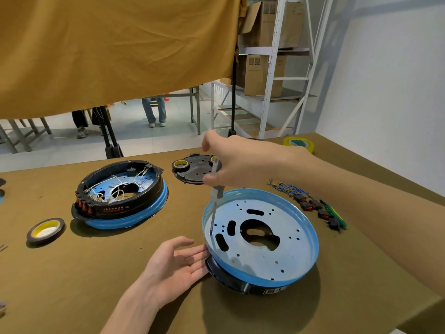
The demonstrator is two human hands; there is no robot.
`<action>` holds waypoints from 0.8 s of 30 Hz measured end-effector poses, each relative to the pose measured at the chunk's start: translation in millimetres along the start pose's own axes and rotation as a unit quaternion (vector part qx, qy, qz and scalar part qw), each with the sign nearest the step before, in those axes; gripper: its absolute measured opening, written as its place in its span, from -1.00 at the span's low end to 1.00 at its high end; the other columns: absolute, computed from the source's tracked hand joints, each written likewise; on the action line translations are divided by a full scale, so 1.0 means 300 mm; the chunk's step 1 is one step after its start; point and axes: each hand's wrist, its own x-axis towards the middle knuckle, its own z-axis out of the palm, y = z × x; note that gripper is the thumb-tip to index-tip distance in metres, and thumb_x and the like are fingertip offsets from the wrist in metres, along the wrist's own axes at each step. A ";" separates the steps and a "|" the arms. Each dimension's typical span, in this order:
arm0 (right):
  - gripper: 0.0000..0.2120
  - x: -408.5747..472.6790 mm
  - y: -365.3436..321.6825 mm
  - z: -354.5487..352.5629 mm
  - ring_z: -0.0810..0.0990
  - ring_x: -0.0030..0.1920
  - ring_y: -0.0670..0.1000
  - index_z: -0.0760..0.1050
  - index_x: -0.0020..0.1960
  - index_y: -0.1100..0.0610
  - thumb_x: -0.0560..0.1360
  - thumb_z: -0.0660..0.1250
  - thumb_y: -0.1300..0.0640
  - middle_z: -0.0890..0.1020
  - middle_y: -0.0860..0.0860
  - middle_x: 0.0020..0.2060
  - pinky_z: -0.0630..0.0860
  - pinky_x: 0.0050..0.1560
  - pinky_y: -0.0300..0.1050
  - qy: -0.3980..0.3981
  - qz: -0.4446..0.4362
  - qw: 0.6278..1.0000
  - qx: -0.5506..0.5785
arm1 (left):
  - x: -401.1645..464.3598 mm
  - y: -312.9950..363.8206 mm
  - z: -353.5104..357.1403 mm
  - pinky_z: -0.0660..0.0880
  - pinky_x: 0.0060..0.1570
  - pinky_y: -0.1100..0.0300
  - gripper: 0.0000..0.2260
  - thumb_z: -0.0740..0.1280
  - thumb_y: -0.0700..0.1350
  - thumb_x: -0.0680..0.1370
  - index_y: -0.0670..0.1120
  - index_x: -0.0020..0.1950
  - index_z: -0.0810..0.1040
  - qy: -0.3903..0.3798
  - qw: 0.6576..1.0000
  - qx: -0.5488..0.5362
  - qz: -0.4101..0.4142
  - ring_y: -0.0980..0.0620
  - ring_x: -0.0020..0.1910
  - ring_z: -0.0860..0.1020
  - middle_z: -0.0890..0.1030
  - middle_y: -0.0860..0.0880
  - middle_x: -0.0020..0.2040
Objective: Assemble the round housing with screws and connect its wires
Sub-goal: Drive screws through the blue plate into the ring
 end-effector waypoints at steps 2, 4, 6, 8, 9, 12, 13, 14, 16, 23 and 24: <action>-0.57 -0.001 0.003 -0.015 0.67 -0.34 0.00 0.25 0.30 0.05 0.57 0.39 0.01 0.64 0.04 -0.16 0.47 -0.51 -0.21 -0.028 0.010 0.999 0.017 | 0.001 -0.002 0.000 0.58 0.09 -0.33 -0.58 0.33 -0.24 0.49 -0.33 0.34 0.46 0.003 1.000 0.002 0.001 -0.37 0.14 0.67 0.64 -0.40 0.19; -0.63 -0.001 0.000 -0.007 0.67 -0.34 0.02 0.27 0.24 0.08 0.60 0.36 -0.03 0.62 0.05 -0.18 0.46 -0.54 -0.18 0.001 0.003 1.000 0.000 | 0.003 -0.002 0.000 0.59 0.08 -0.33 -0.59 0.33 -0.24 0.49 -0.33 0.33 0.47 0.006 1.000 0.004 0.001 -0.37 0.13 0.67 0.65 -0.40 0.18; -0.64 0.001 -0.003 0.007 0.67 -0.25 0.08 0.29 0.20 0.09 0.62 0.30 -0.13 0.59 0.03 -0.20 0.43 -0.47 -0.13 0.042 -0.004 0.998 -0.039 | 0.006 -0.001 0.000 0.62 0.09 -0.29 -0.59 0.33 -0.25 0.48 -0.33 0.32 0.47 0.011 1.000 0.003 0.003 -0.37 0.11 0.68 0.65 -0.41 0.17; -0.61 0.000 -0.002 0.004 0.67 -0.19 0.09 0.27 0.24 0.09 0.61 0.34 -0.11 0.61 0.03 -0.17 0.46 -0.43 -0.14 0.017 -0.001 1.000 -0.025 | 0.006 -0.002 0.001 0.63 0.14 -0.24 -0.58 0.33 -0.25 0.48 -0.32 0.33 0.46 0.013 1.000 0.003 0.003 -0.37 0.11 0.68 0.65 -0.41 0.17; -0.58 0.001 -0.001 -0.005 0.67 -0.21 0.07 0.26 0.26 0.09 0.59 0.37 -0.07 0.62 0.04 -0.15 0.47 -0.45 -0.16 -0.009 0.003 1.000 -0.009 | 0.006 -0.003 0.001 0.63 0.14 -0.25 -0.58 0.33 -0.25 0.48 -0.32 0.33 0.46 0.012 1.000 0.003 0.004 -0.37 0.12 0.68 0.65 -0.41 0.17; -0.59 0.000 -0.003 -0.016 0.66 -0.31 0.02 0.25 0.25 0.10 0.58 0.39 -0.01 0.61 0.05 -0.17 0.45 -0.56 -0.23 -0.013 0.007 1.000 0.007 | 0.006 -0.005 0.002 0.60 0.09 -0.31 -0.58 0.33 -0.25 0.49 -0.32 0.33 0.46 0.011 1.000 0.004 0.005 -0.36 0.12 0.68 0.65 -0.40 0.17; -0.62 0.001 -0.004 -0.008 0.67 -0.29 0.04 0.26 0.23 0.10 0.60 0.36 -0.05 0.59 0.04 -0.19 0.45 -0.55 -0.18 0.012 0.002 1.000 -0.006 | 0.006 -0.005 0.002 0.61 0.11 -0.29 -0.59 0.33 -0.25 0.49 -0.32 0.33 0.46 0.013 1.000 0.004 0.006 -0.36 0.12 0.68 0.65 -0.40 0.17; -0.64 0.002 -0.006 0.002 0.67 -0.25 0.06 0.27 0.20 0.10 0.62 0.33 -0.10 0.56 0.02 -0.20 0.44 -0.51 -0.15 0.037 -0.004 0.999 -0.026 | 0.007 -0.005 0.002 0.62 0.14 -0.24 -0.59 0.32 -0.25 0.49 -0.32 0.34 0.46 0.014 1.000 0.004 0.007 -0.36 0.12 0.68 0.65 -0.41 0.17; -0.63 0.001 -0.007 0.012 0.65 -0.19 0.08 0.28 0.22 0.09 0.63 0.31 -0.14 0.55 0.00 -0.19 0.42 -0.42 -0.14 0.039 -0.013 0.999 -0.035 | 0.007 -0.004 0.002 0.62 0.17 -0.23 -0.59 0.32 -0.26 0.49 -0.32 0.34 0.46 0.013 1.000 0.004 0.007 -0.36 0.12 0.68 0.65 -0.41 0.17; -0.65 0.006 -0.005 0.007 0.66 -0.26 0.05 0.31 0.19 0.08 0.62 0.31 -0.13 0.60 0.04 -0.15 0.46 -0.44 -0.11 0.045 0.000 0.998 -0.046 | 0.005 -0.010 0.007 0.63 0.01 -0.31 -0.60 0.33 -0.26 0.46 -0.30 0.30 0.47 0.020 1.000 0.008 0.010 -0.35 0.07 0.70 0.67 -0.41 0.11; -0.64 0.008 -0.004 0.016 0.66 -0.24 0.06 0.31 0.17 0.09 0.63 0.28 -0.17 0.60 0.03 -0.16 0.43 -0.41 -0.09 0.062 -0.006 0.996 -0.060 | 0.005 -0.010 0.008 0.63 0.00 -0.30 -0.60 0.33 -0.26 0.46 -0.30 0.30 0.47 0.021 1.000 0.008 0.010 -0.35 0.06 0.70 0.67 -0.41 0.11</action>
